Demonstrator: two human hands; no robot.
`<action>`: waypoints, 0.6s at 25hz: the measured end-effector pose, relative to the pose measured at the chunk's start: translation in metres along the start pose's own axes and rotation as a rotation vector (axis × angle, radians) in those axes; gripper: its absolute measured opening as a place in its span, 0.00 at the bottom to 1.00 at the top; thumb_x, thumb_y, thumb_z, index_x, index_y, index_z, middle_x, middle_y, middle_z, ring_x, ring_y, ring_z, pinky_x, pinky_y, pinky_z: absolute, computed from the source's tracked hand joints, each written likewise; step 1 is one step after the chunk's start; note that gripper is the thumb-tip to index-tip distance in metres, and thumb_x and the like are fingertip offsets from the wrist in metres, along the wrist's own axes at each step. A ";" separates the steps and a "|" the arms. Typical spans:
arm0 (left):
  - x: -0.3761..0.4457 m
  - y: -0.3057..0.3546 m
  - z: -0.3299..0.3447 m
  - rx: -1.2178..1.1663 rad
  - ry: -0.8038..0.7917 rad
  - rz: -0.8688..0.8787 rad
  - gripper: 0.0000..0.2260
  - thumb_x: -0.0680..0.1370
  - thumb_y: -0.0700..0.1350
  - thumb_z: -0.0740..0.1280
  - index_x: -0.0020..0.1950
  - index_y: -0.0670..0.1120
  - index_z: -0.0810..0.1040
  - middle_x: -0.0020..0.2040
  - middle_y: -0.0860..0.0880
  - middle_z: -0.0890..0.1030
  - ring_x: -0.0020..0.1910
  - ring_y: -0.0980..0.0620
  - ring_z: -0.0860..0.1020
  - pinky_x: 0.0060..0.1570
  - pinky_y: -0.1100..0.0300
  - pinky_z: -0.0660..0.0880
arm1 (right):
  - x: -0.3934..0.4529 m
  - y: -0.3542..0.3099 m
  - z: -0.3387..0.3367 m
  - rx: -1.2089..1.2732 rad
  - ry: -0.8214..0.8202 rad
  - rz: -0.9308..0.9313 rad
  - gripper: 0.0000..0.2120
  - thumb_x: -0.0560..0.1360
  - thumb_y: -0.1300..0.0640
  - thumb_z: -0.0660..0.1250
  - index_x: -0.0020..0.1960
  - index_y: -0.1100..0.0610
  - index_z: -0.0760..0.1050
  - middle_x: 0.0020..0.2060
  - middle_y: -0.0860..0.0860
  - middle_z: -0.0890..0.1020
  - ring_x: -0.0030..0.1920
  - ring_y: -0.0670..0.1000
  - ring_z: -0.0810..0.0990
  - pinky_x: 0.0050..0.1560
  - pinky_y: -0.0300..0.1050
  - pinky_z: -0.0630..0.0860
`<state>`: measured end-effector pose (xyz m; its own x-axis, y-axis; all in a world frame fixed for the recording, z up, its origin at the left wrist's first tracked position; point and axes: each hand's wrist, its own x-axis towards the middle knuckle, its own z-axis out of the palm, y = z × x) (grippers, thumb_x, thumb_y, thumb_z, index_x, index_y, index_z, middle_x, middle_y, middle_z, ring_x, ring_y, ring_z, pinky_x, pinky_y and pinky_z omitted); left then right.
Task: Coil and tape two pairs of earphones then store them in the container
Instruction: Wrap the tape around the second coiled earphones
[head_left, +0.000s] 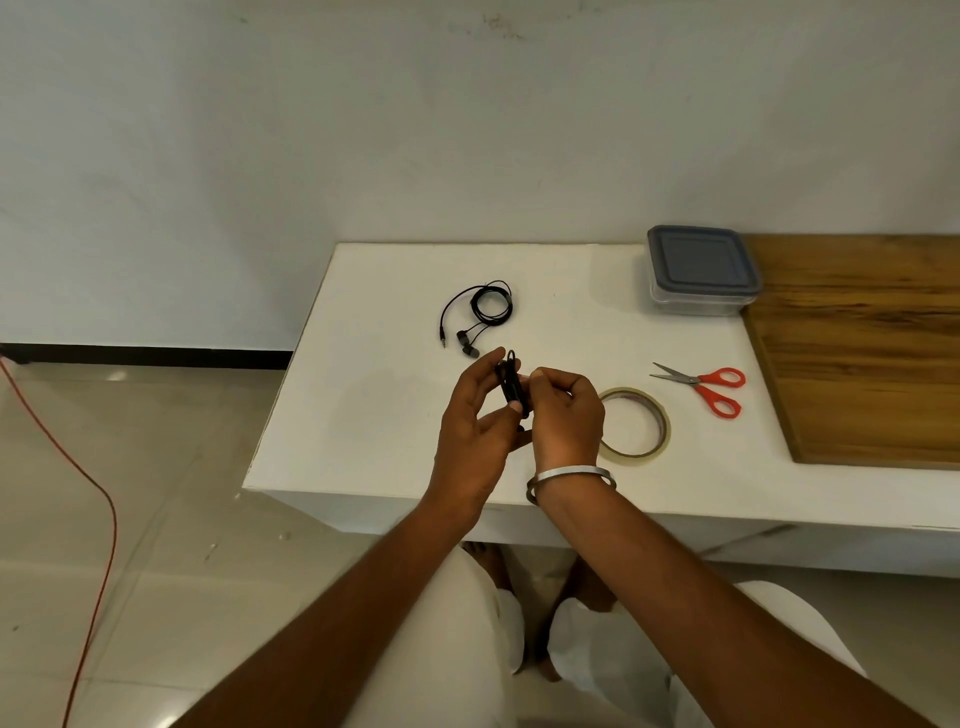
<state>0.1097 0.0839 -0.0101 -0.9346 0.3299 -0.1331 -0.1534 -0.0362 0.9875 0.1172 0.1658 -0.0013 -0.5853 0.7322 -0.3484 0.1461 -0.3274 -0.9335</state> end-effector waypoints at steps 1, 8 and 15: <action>0.000 0.000 0.000 0.003 -0.010 -0.003 0.23 0.79 0.31 0.61 0.69 0.54 0.70 0.64 0.55 0.77 0.52 0.60 0.81 0.44 0.63 0.79 | 0.000 -0.002 0.000 -0.002 0.005 0.010 0.04 0.75 0.62 0.65 0.49 0.59 0.76 0.35 0.45 0.81 0.34 0.39 0.79 0.28 0.23 0.69; 0.002 -0.003 -0.003 0.037 -0.038 0.022 0.24 0.80 0.32 0.60 0.72 0.53 0.67 0.67 0.54 0.75 0.52 0.56 0.82 0.44 0.63 0.79 | 0.002 -0.005 0.000 -0.040 -0.006 0.101 0.04 0.74 0.60 0.66 0.48 0.59 0.78 0.43 0.54 0.83 0.38 0.46 0.79 0.24 0.24 0.67; 0.005 -0.010 -0.007 0.062 -0.017 0.027 0.25 0.78 0.33 0.63 0.72 0.53 0.68 0.66 0.54 0.76 0.53 0.52 0.83 0.48 0.57 0.81 | 0.004 0.000 0.000 -0.007 -0.047 0.167 0.04 0.74 0.59 0.66 0.42 0.53 0.75 0.46 0.55 0.83 0.46 0.52 0.81 0.38 0.38 0.73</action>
<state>0.1047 0.0797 -0.0209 -0.9324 0.3458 -0.1050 -0.1074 0.0125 0.9941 0.1153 0.1685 -0.0026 -0.5894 0.6391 -0.4942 0.2496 -0.4378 -0.8637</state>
